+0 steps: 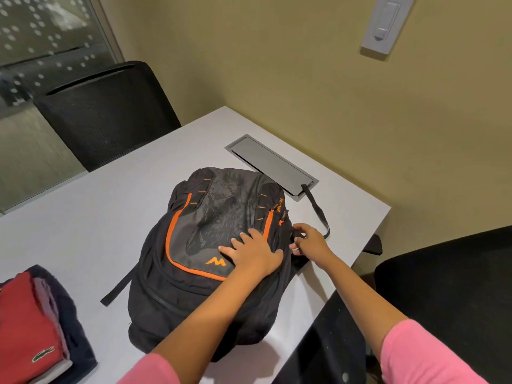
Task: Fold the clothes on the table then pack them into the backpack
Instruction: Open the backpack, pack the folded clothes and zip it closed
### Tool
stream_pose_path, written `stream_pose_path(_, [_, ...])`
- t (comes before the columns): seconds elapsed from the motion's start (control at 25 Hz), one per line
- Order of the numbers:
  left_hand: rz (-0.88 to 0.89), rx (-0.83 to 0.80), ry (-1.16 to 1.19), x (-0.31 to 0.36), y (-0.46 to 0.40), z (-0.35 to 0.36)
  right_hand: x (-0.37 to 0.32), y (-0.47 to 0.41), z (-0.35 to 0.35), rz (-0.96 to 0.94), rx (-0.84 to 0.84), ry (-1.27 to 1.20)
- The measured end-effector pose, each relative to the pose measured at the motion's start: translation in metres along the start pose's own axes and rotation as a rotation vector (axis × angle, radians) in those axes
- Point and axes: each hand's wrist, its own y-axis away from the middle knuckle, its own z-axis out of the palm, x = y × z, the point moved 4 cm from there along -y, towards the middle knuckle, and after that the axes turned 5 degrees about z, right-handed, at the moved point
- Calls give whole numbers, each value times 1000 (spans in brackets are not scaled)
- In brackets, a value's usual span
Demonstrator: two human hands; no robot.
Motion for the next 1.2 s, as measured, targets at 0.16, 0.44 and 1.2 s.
stream_pose_path(0.16, [16,138,-66,-7,-12,1,2,-12,0,5,-33,74])
stream_pose_path(0.44, [130,162,43,-12,-19,0,6,-21,10,11,-135,168])
stream_pose_path(1.2, [156,283,353,-35,-6,-7,3,4,15,-241,156,681])
